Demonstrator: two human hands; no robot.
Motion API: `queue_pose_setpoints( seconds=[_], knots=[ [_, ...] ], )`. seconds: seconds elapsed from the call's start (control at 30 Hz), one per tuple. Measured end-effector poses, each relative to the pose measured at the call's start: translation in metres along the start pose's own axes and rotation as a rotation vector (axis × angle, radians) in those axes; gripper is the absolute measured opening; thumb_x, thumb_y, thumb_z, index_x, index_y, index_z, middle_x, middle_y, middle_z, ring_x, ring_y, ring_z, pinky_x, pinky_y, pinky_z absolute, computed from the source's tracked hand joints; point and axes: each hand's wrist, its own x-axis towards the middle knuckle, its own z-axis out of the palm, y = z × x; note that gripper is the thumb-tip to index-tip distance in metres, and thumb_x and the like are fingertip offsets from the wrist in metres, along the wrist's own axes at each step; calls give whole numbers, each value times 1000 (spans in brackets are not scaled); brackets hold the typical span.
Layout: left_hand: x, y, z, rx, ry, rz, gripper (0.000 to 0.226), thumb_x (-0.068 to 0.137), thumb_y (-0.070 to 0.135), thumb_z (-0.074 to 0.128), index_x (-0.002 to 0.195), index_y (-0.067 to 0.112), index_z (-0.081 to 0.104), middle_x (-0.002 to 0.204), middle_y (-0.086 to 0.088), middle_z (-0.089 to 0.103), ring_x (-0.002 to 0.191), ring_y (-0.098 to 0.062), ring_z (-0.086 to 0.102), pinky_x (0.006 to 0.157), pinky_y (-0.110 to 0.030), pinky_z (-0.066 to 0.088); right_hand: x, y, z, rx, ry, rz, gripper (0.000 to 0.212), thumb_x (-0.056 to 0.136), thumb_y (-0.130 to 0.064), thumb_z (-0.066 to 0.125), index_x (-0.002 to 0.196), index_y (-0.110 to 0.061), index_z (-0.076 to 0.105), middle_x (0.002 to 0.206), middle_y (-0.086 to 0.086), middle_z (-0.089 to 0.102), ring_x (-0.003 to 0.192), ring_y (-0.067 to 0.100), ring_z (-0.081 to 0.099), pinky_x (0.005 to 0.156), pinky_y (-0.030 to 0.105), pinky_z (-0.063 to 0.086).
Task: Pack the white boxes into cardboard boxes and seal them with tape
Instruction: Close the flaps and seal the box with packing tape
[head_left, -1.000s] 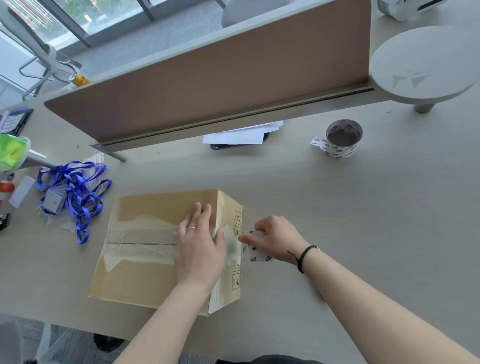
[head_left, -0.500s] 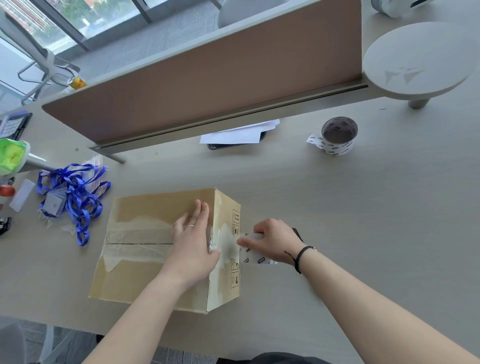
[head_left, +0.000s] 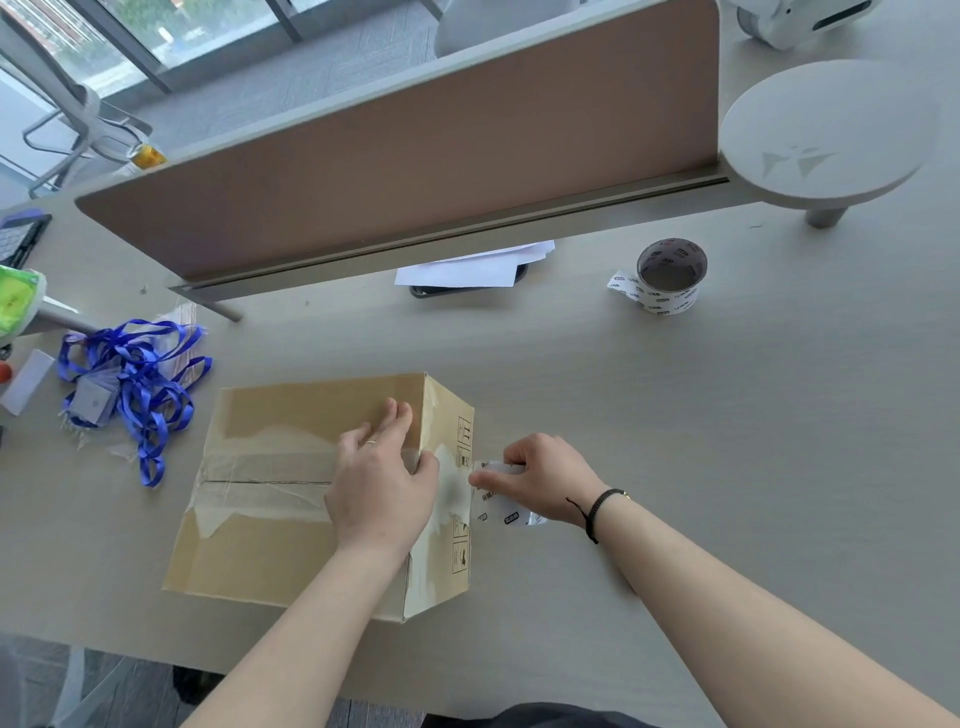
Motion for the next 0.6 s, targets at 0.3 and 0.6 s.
queue_pose_setpoints(
  seconds=[0.3, 0.6],
  knots=[
    [5, -14, -13, 53, -215, 112, 83, 85, 31, 62, 157, 38, 21, 162, 30, 16, 145, -12, 20, 103, -49, 47, -2, -3, -4, 25, 3, 14, 71, 69, -73, 67, 56, -18, 24, 48, -8, 26, 52, 18, 28, 53, 30, 22],
    [12, -19, -28, 101, -466, 177, 106, 83, 28, 68, 161, 31, -4, 164, 26, -7, 152, -19, -1, 117, -34, 30, -6, -4, -4, 52, 5, 31, 70, 73, -70, 68, 58, -20, 20, 47, -8, 22, 52, 16, 25, 53, 30, 20]
  ],
)
